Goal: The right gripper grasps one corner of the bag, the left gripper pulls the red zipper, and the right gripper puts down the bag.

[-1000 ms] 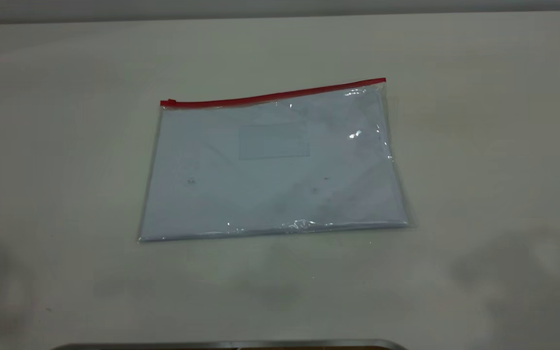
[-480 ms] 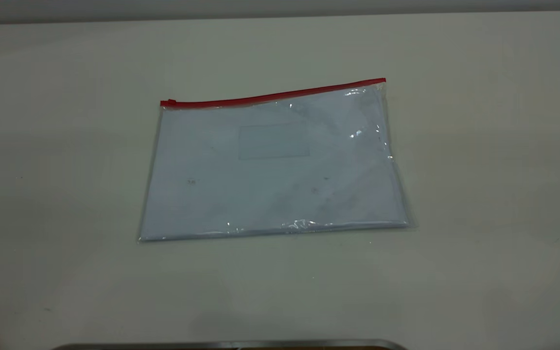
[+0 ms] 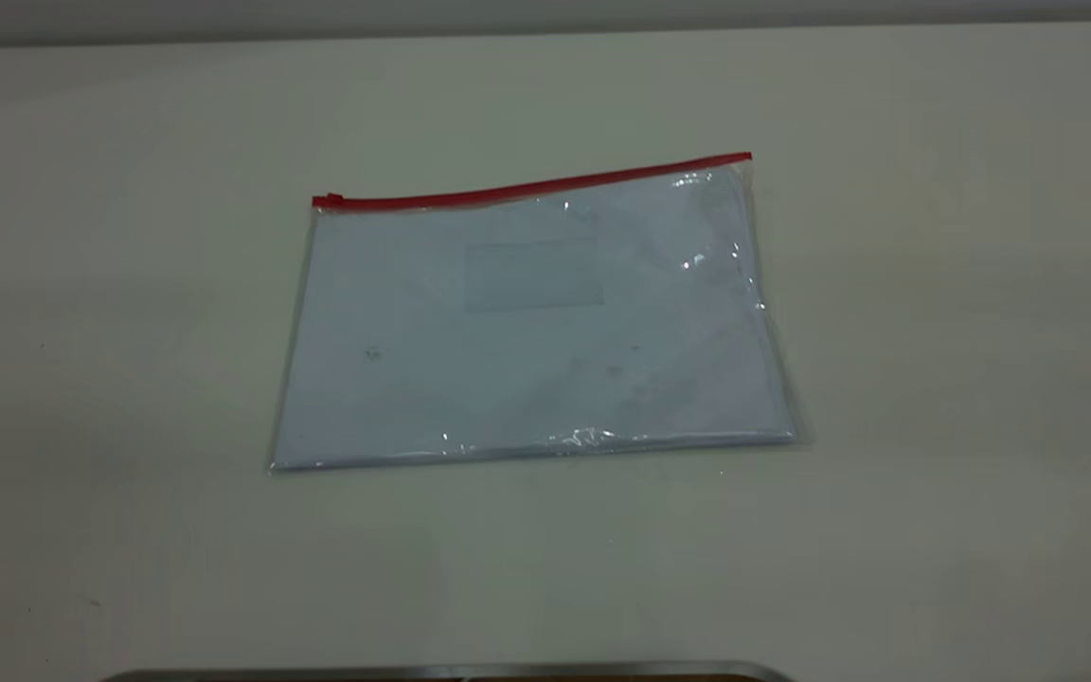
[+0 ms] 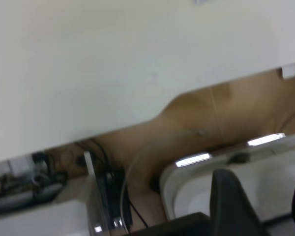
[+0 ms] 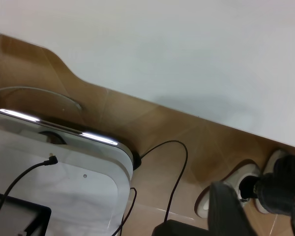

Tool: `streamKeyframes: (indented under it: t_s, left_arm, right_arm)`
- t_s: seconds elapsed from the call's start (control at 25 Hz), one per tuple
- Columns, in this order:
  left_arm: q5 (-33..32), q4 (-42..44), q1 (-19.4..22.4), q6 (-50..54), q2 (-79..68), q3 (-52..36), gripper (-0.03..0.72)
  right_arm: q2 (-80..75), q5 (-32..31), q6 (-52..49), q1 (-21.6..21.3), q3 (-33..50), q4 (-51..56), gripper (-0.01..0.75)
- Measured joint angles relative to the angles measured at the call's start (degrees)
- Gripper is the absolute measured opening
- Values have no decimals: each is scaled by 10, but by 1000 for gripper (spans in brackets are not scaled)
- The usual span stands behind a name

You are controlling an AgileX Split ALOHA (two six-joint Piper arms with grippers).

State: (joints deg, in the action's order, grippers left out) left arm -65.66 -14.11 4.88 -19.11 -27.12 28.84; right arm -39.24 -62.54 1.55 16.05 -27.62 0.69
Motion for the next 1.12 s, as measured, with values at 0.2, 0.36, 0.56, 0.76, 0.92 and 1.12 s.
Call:
streamKeyframes:
  t_s: [0.2, 0.36, 0.56, 0.76, 0.92, 1.12]
  left_arm:
    - [-4, 4, 0, 0, 80, 0, 356]
    - [-8, 5, 0, 0, 140, 0, 356]
    - [-9, 5, 0, 0, 201, 0, 356]
    - [-9, 5, 0, 0, 239, 0, 356]
    - [-9, 5, 0, 0, 265, 0, 356]
    - [-9, 5, -7, -1, 282, 0, 356]
  right_arm:
    - [0, 0, 0, 0, 0, 0, 361]
    - [11, 0, 0, 3, 0, 0, 361]
    - [79, -1, 0, -61, 0, 19, 361]
    - [229, -7, 0, -121, 0, 20, 361]
    - [353, -14, 0, -122, 0, 21, 361]
    - [401, -22, 0, -122, 0, 21, 361]
